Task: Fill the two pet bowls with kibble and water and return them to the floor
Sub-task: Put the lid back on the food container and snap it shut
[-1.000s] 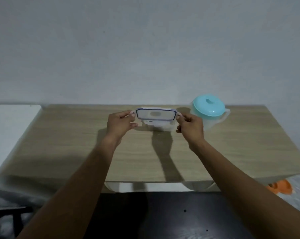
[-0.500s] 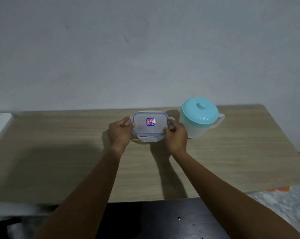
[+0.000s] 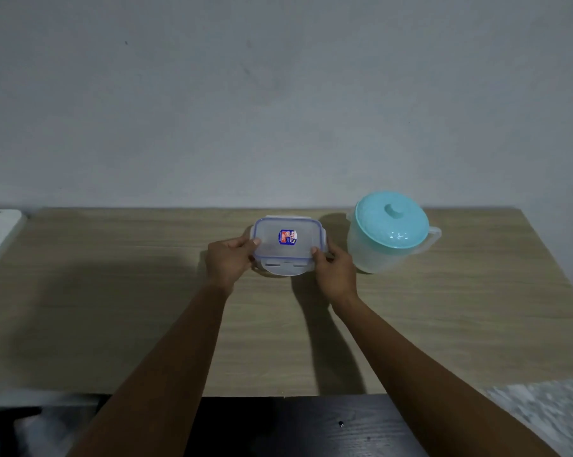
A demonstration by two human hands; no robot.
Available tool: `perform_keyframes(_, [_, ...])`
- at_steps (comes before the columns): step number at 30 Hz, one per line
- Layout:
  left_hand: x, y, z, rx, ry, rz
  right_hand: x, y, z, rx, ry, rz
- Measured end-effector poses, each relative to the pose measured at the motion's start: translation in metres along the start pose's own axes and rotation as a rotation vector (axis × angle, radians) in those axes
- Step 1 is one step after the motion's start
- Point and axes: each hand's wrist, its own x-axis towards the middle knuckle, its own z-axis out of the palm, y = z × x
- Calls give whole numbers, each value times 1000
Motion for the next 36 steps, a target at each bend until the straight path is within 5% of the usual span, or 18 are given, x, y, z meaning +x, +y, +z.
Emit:
perform_keyframes(22, [-22,-16,-20,-41,-32,-83,-22,16,0,175,-41,87])
perform_keyframes(32, [-21,-4,-22,134,-72,-102,-24,12,-4,208,-83,156])
perform_keyframes(36, [-27,5,-25,382,-82,99,-21,9,-11,133,-125,151])
